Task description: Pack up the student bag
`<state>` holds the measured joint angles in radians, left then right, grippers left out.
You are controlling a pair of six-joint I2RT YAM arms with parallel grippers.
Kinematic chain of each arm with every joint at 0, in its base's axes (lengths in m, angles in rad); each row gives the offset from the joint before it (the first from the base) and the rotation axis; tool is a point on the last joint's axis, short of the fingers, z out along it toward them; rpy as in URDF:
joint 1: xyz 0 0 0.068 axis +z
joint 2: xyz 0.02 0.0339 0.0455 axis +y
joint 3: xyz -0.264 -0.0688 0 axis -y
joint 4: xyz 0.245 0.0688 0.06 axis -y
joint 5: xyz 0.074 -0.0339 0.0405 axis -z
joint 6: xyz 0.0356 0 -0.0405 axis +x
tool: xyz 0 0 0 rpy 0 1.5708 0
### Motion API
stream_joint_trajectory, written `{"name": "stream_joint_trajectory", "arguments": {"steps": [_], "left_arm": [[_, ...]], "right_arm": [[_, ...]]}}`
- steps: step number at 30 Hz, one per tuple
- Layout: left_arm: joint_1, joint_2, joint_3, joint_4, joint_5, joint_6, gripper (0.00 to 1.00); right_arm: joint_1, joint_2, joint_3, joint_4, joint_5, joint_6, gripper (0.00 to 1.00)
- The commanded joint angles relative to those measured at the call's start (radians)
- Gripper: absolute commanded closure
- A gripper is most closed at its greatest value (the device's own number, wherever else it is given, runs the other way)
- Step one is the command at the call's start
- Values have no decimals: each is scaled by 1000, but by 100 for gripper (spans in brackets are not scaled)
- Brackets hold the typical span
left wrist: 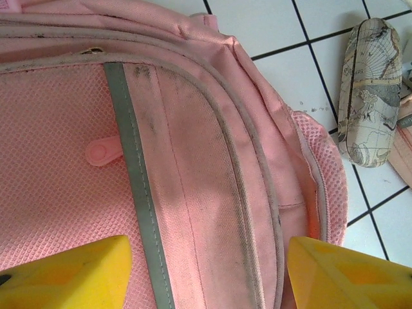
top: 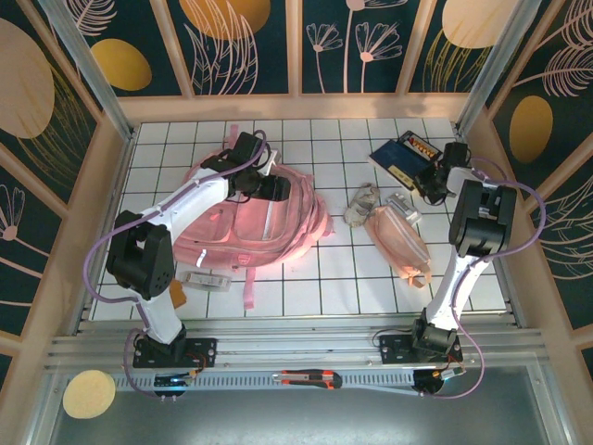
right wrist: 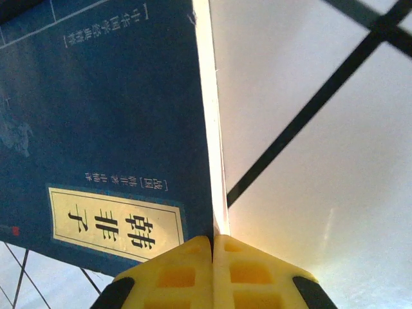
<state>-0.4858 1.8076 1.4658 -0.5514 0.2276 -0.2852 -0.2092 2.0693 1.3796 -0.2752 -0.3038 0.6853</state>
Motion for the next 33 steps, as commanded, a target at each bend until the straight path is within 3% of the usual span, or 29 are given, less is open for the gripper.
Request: {"name": "stream_joint_trajectory", "arguments": {"steps": [1, 11, 20, 33], "left_arm": [[6, 5, -28, 25, -1, 11, 35], [11, -35, -91, 153, 73, -86, 36], [25, -60, -127, 230, 123, -163, 36], [191, -188, -229, 342, 240, -254, 36]], "right_arm": [[20, 13, 8, -11, -7, -7, 100], [82, -183, -126, 183, -228, 115, 100], [176, -278, -130, 327, -296, 212, 100], [308, -427, -141, 476, -441, 238, 100]]}}
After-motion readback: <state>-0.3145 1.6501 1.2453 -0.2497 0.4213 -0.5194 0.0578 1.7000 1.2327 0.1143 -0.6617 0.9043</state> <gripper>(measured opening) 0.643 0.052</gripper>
